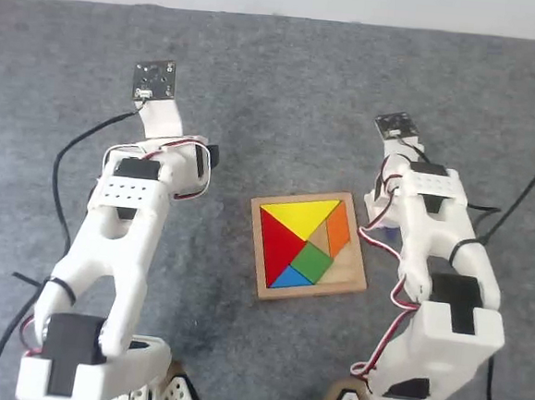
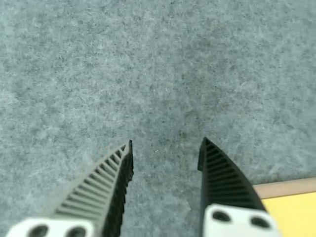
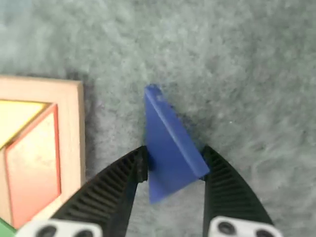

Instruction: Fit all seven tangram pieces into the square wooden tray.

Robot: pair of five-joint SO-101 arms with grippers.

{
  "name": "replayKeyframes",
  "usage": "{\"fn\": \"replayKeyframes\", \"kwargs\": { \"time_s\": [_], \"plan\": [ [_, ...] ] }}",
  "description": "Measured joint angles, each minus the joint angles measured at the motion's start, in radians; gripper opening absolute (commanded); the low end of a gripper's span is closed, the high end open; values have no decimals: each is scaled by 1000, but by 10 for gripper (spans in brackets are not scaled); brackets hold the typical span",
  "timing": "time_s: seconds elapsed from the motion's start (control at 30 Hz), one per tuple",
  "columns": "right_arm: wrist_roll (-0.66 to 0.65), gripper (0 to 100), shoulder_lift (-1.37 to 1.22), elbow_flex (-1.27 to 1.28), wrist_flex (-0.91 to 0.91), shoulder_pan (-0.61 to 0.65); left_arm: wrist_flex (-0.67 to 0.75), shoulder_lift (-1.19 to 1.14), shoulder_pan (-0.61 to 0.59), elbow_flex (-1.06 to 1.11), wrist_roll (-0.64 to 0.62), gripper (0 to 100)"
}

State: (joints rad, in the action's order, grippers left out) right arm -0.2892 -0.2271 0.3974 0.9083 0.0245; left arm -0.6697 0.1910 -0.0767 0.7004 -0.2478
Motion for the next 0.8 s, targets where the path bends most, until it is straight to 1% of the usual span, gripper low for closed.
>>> {"fn": "replayKeyframes", "kwargs": {
  "time_s": [0.1, 0.13, 0.17, 0.27, 0.33, 0.4, 0.67, 0.8],
  "plan": [
    [-35, 188, -2, -15, 0, -2, 0, 0, 0, 0, 0, 212],
    [-41, 173, -2, -15, 0, -2, 0, 0, 0, 0, 0, 212],
    [-46, 140, -2, -18, 0, -2, 0, 0, 0, 0, 0, 212],
    [-49, 3, -2, -18, 0, 12, 0, 0, 0, 0, 0, 212],
    [-51, 18, -5, -18, 0, 34, 0, 0, 0, 0, 0, 212],
    [-51, 6, -6, -18, 0, 48, 0, 0, 0, 0, 0, 212],
    [-32, 8, -5, -18, 3, 37, 0, 0, 0, 0, 0, 212],
    [-58, 8, 89, -18, 101, 18, 0, 0, 0, 0, 0, 212]
  ]
}}
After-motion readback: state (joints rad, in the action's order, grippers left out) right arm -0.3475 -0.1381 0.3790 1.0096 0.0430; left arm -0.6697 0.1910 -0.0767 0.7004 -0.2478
